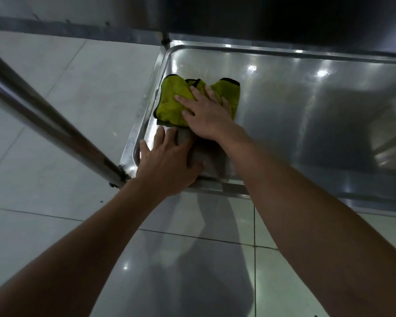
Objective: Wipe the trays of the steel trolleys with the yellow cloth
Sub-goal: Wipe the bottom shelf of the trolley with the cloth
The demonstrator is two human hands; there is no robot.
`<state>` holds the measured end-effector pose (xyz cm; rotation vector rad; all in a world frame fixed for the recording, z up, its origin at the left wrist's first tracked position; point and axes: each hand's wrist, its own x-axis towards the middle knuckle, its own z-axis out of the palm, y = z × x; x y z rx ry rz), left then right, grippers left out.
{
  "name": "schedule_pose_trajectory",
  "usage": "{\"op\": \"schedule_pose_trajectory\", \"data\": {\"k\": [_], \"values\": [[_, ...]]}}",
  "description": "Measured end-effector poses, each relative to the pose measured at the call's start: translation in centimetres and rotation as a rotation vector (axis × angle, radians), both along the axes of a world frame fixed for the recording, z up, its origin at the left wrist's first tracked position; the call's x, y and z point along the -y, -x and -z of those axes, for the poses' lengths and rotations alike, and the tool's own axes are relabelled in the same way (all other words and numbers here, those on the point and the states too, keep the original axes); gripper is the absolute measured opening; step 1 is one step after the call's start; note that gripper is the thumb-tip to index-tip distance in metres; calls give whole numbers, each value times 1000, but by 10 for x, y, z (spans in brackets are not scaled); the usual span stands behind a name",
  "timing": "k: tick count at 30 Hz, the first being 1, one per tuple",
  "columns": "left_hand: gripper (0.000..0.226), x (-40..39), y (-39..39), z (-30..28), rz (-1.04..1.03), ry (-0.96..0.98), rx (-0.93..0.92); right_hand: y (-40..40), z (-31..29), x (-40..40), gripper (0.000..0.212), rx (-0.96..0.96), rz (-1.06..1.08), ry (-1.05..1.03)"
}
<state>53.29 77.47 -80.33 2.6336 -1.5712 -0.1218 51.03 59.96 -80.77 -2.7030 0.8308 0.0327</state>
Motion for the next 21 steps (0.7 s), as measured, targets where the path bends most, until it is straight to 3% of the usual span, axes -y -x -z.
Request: {"op": "schedule_pose_trajectory", "data": {"k": [8,13,17,21], "values": [[67,7,6,-2,-58,-89,-13,106,8,48,50,4,224,77],[54,41,53,-11,145,122,-79,180,9,73,49,15,374,78],[35,75,104,-9,198,60,-143,225,8,90,49,-3,445,66],[41,72,102,-4,168,75,-152,280,8,109,49,-67,569,91]]}}
